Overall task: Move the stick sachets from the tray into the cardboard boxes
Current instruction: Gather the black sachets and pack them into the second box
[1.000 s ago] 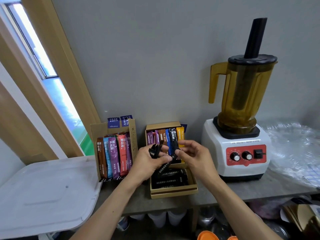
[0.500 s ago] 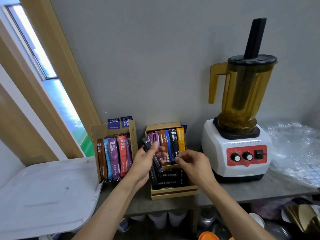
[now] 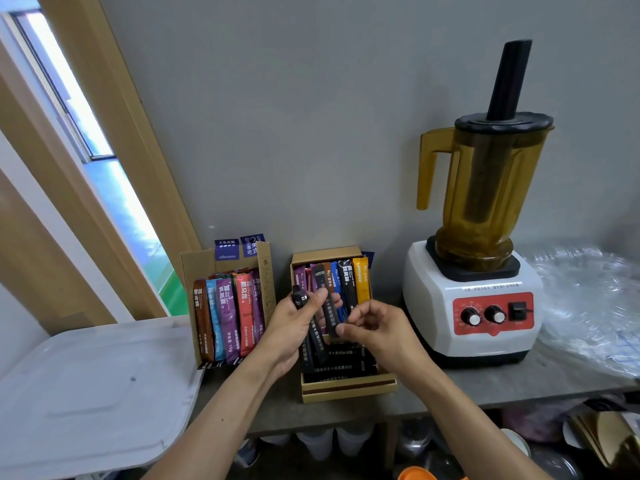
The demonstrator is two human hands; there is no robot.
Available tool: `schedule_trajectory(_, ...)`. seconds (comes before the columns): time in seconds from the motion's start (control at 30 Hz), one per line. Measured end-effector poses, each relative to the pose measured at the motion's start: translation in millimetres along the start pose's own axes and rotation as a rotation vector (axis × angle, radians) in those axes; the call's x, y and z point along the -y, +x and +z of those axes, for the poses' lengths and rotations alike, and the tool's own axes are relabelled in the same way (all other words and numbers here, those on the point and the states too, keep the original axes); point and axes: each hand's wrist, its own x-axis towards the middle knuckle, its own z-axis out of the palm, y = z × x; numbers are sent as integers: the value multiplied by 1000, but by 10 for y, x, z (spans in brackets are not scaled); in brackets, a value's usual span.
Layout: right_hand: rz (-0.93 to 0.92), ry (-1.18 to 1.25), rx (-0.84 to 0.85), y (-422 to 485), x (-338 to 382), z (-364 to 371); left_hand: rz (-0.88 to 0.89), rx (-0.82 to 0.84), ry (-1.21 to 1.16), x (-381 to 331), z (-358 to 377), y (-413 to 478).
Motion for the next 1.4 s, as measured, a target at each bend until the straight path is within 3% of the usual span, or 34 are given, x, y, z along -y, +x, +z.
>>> schedule_trajectory(0.3, 20, -32, -1, 35, 15, -89, 39, -30, 120, -24, -36, -29)
schedule_trajectory(0.53, -113, 13, -186, 88, 83, -87, 106, 102, 544, -95, -86, -44)
schedule_trajectory(0.7, -8, -8, -238, 85, -20, -135, 143, -154, 309, -61, -64, -9)
schedule_trajectory(0.83, 109, -113, -153, 61, -128, -69, 34, -187, -155, -25, -4, 2)
schedule_trajectory(1.07, 43, -585, -224, 35, -173, -20, -11, -191, -328, -49, 80, -54)
schedule_trajectory(1.13, -7, -486, -232, 12, -106, -26, -2, -201, -313, -60, 83, -78)
schedule_trajectory(1.27, 18, -164, 43, -53, 68, 24, 5, -186, -248, -64, 119, -111)
schedule_trajectory(1.4, 31, -132, 79, -59, 116, 4, 4, -156, -195, -37, 121, -113)
